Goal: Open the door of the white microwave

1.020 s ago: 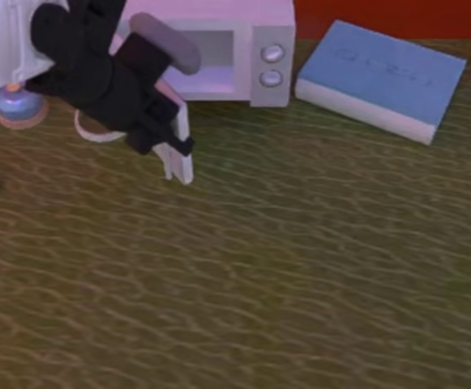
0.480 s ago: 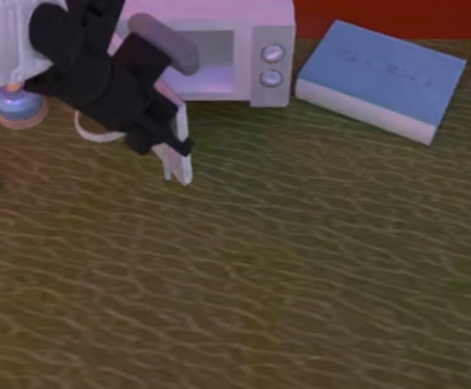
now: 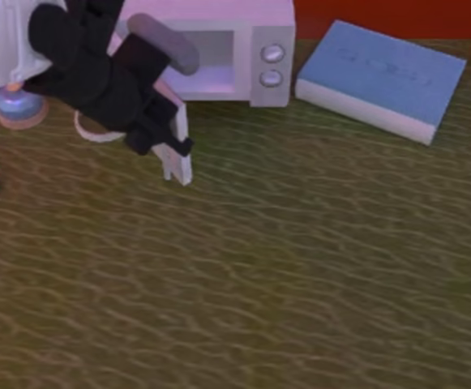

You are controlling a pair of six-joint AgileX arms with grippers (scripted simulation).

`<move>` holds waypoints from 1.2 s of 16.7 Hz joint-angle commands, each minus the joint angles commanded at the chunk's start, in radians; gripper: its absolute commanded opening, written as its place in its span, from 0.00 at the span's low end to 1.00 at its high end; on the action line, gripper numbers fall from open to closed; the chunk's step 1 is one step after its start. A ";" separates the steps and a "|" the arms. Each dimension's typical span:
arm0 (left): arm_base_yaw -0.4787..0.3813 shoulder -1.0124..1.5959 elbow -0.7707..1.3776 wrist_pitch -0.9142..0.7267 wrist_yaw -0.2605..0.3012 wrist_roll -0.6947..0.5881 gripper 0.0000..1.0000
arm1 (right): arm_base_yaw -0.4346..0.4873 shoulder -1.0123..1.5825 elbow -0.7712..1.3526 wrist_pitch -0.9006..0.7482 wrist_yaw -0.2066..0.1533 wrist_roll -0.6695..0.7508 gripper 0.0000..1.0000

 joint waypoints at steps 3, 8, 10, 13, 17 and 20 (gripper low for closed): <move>0.000 0.000 0.000 0.000 0.000 0.000 0.00 | 0.000 0.000 0.000 0.000 0.000 0.000 1.00; 0.010 -0.002 -0.007 -0.010 0.020 0.032 0.00 | 0.000 0.000 0.000 0.000 0.000 0.000 1.00; 0.031 -0.010 -0.012 -0.022 0.043 0.085 0.00 | 0.000 0.000 0.000 0.000 0.000 0.000 1.00; 0.063 -0.023 -0.021 -0.041 0.080 0.164 0.00 | 0.000 0.000 0.000 0.000 0.000 0.000 1.00; 0.073 -0.026 -0.026 -0.048 0.092 0.187 0.00 | 0.000 0.000 0.000 0.000 0.000 0.000 1.00; 0.073 -0.026 -0.026 -0.048 0.092 0.187 0.00 | 0.000 0.000 0.000 0.000 0.000 0.000 1.00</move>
